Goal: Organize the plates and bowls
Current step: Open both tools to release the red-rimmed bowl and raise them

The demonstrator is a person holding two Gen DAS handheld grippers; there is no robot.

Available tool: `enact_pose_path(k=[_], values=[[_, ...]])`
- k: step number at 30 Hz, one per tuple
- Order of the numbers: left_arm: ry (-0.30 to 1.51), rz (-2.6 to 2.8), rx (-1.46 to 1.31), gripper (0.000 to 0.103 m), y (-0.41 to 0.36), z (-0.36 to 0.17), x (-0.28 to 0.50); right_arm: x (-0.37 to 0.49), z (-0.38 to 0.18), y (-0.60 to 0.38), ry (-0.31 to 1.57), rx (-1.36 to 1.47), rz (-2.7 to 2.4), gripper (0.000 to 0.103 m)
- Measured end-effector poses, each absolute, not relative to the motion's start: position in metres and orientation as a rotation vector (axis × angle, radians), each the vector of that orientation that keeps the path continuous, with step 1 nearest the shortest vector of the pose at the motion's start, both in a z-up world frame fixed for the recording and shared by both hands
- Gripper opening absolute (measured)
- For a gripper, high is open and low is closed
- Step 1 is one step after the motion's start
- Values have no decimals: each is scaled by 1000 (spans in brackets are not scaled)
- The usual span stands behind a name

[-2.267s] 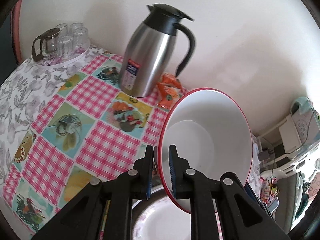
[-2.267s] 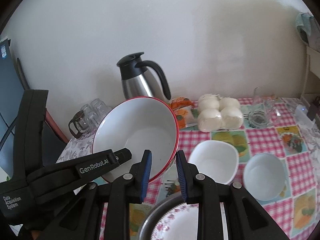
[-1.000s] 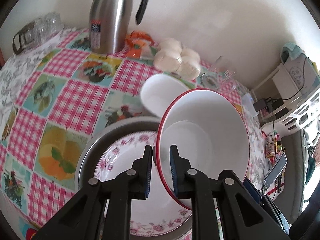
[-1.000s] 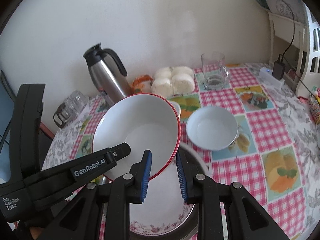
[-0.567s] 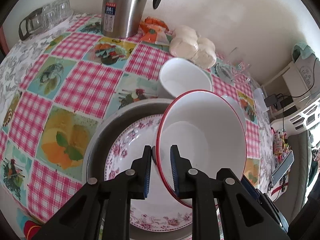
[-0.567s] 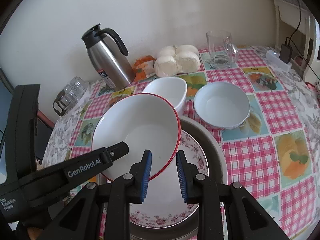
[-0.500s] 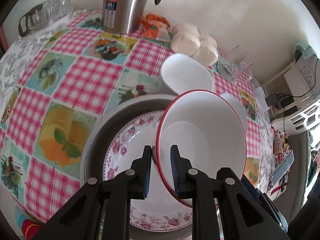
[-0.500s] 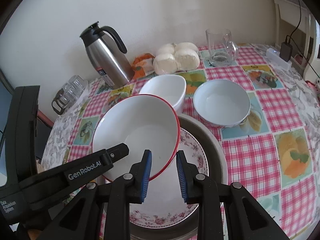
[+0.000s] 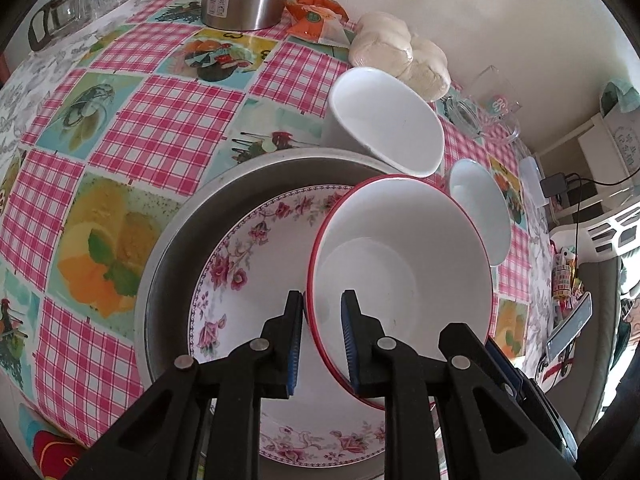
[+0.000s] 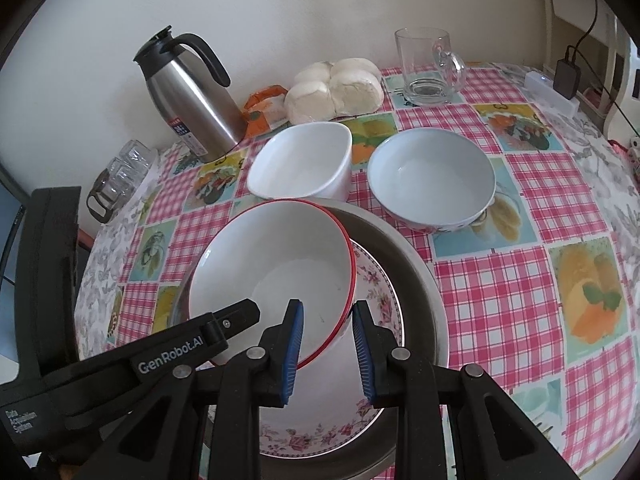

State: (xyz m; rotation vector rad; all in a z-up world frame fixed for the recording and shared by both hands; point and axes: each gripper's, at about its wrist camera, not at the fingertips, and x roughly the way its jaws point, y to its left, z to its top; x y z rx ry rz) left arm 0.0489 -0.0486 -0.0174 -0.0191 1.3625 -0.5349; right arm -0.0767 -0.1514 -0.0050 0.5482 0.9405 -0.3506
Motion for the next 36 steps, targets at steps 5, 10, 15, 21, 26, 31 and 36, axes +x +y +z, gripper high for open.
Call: enact_pose_path(k=[5,10,15,21,26,31,36], values=[[1367,-536,-21,20,-47,-18,49,-76,-6,-152,945,543,-352,28],[1368,-533,-21,20,-46,-17,46,-76,-6,-150,953,543,-353,28],[1363,-530,-15,20,-45,-15,44,-78,-6,-149,959,548,-351,28],[1362,-535,-15,20,-42,-13,40,-82,-5,-148,961,554,-349,29],[1362,-540,-26,20,-40,-14,39,-83,-6,-146,959,555,-345,30],[1361,-538,-29,20,-38,-13,38,-83,-7,-147,962,561,-339,30],[1347,-523,-23,21,-39,-11,39,-83,-8,-148,965,566,-338,30]])
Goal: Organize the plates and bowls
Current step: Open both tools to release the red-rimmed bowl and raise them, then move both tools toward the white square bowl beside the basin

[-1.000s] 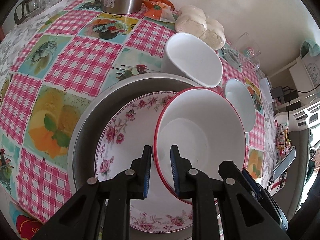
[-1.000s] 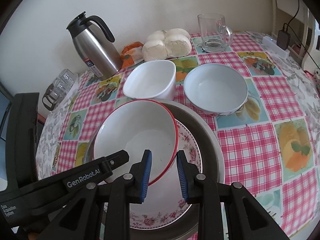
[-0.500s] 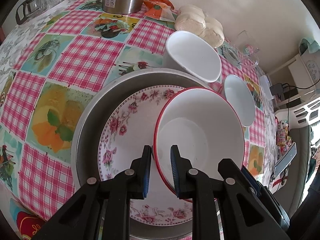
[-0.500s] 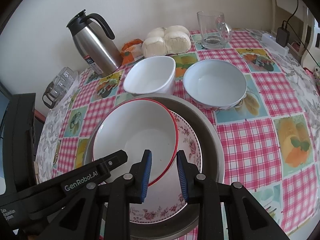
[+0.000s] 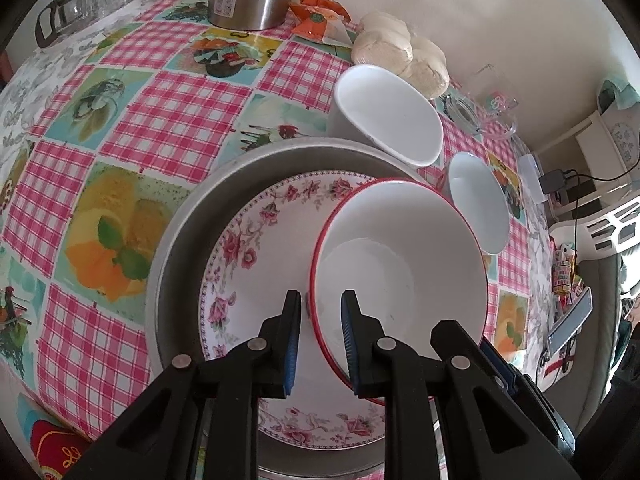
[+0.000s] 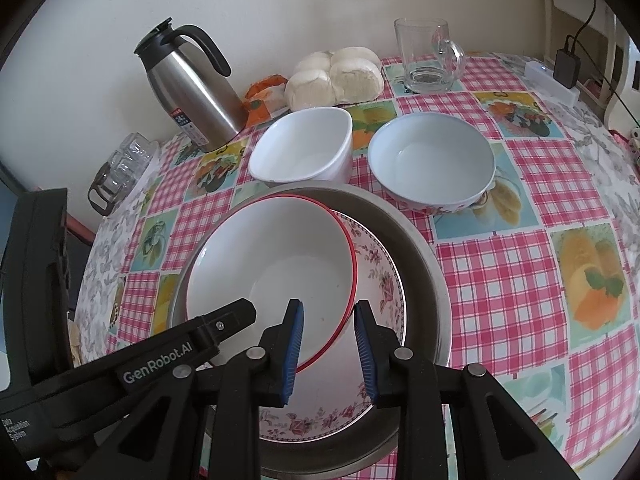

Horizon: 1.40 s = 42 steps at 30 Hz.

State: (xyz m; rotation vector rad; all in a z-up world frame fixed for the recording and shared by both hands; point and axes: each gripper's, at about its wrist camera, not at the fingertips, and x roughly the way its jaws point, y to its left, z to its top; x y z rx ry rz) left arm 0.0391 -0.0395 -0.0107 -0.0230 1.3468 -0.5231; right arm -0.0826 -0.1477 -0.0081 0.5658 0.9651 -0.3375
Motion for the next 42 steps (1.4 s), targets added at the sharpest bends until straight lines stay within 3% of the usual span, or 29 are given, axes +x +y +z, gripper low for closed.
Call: enact_pose_path(k=[10,16,20,22,24,25,27,30,38,42], values=[[1323,-495,-17,23,-36,-6,40,-83,-7,-150,957,558,-350,29],[1258,-474,-22,31,-29,5,41,-88,8,-149,880,534,-378,29],[1213,-446,11,51,-28,13,41,-90,13,-152,850,531,-397,30],[1202,-432,27,54,-28,15,41,-90,14,-152,842,524,-407,37],[1194,-422,35,55,-27,16,42,-90,16,-152,839,510,-417,53],[1192,-418,34,57,-26,16,43,-90,16,-151,839,506,-418,55],[1185,-405,31,72,-24,16,44,-89,16,-151,838,500,-417,60],[1157,-377,29,75,-20,20,45,-89,15,-151,835,488,-423,69],[1119,-330,37,81,-14,22,46,-90,17,-151,815,472,-436,82],[1091,-290,67,91,-13,21,47,-90,16,-151,817,462,-441,91]])
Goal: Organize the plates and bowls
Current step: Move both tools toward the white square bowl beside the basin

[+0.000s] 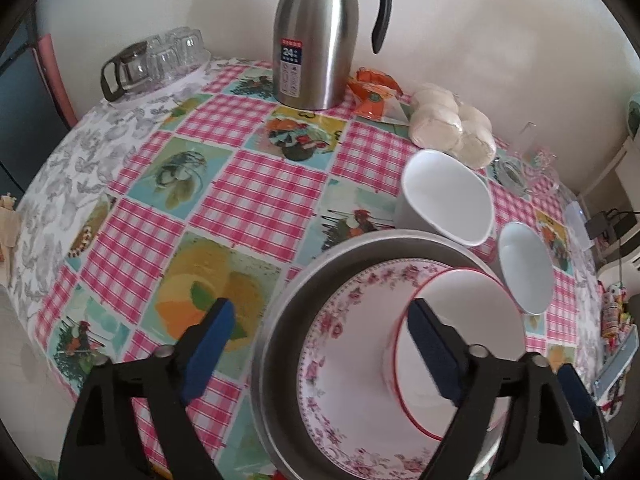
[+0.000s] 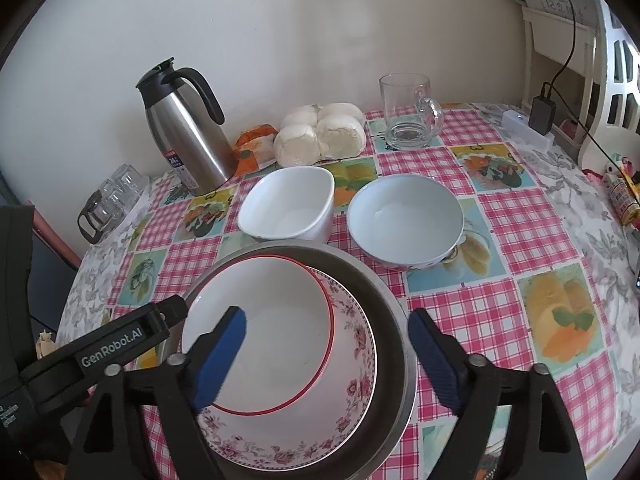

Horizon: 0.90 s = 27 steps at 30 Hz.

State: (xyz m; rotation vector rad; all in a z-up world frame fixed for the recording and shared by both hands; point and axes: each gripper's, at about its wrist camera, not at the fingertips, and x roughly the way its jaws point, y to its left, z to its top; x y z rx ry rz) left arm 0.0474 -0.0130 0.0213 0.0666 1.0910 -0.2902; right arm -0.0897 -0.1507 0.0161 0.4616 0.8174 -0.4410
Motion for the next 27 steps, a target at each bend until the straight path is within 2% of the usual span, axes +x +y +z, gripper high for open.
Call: enact_pose_path(k=[4,8,16,18,27], values=[[1078,-263,91,91,-12,20,49,-90,17,-150,813,453,-444,92],[1069,-237,116,91,-11,18,51,-91,16,-151,813,445,-455,103],[1047,-183,140,93,-6,15,60,-89,17,-151,809,411,-475,103],[1039,-164,138,98,-5,15,62,-89,18,-150,805,396,-481,103],[1007,-160,124,98,-5,17,77,-84,22,-147,778,327,-508,103]])
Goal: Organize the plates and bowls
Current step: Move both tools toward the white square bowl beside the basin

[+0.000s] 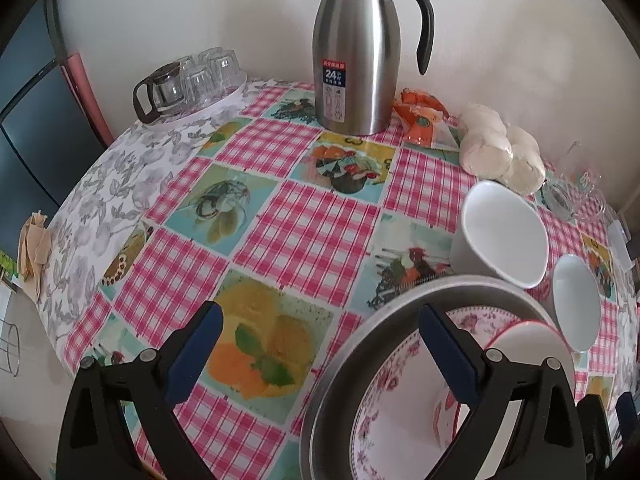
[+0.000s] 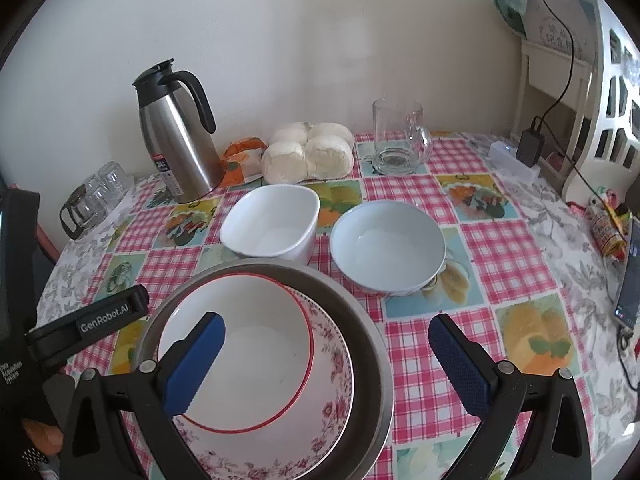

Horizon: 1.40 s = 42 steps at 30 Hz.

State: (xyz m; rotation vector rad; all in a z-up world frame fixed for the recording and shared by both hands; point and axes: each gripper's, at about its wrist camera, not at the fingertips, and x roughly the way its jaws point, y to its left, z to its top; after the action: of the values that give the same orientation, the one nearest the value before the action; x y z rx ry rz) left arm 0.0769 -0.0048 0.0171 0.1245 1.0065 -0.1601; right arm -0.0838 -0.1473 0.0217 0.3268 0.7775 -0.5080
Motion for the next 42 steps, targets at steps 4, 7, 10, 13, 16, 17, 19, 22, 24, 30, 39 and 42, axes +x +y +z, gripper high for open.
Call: enact_pose_path(k=[4,7,10,13,16,17,19,22,24,30,39,42], values=[[977,-174,114,98,-9,21,86,-79,24,-145,767,290,-515,103],[944,-191,97,98,-12,25,93,-75,24,-146,773,272,-523,103],[902,-213,66,98,-14,30,99,-71,25,-150,771,269,-530,103],[918,-251,35,98,-17,30,108,-65,29,-154,762,262,-524,103],[941,-323,-12,98,-19,29,117,-59,35,-159,744,249,-524,103],[954,-345,-23,98,-21,28,119,-57,38,-161,739,243,-528,103],[951,-358,-21,98,-24,27,123,-51,42,-165,740,236,-528,103],[919,-366,13,98,-31,31,127,-41,50,-172,751,223,-516,103],[914,-376,14,98,-33,32,130,-33,58,-176,760,198,-506,103],[935,-398,-3,98,-42,31,147,-10,78,-184,784,142,-485,103],[1038,-409,-38,98,-48,9,173,29,70,-195,895,76,-486,101],[1062,-422,-31,97,-54,3,177,41,56,-202,938,98,-483,96]])
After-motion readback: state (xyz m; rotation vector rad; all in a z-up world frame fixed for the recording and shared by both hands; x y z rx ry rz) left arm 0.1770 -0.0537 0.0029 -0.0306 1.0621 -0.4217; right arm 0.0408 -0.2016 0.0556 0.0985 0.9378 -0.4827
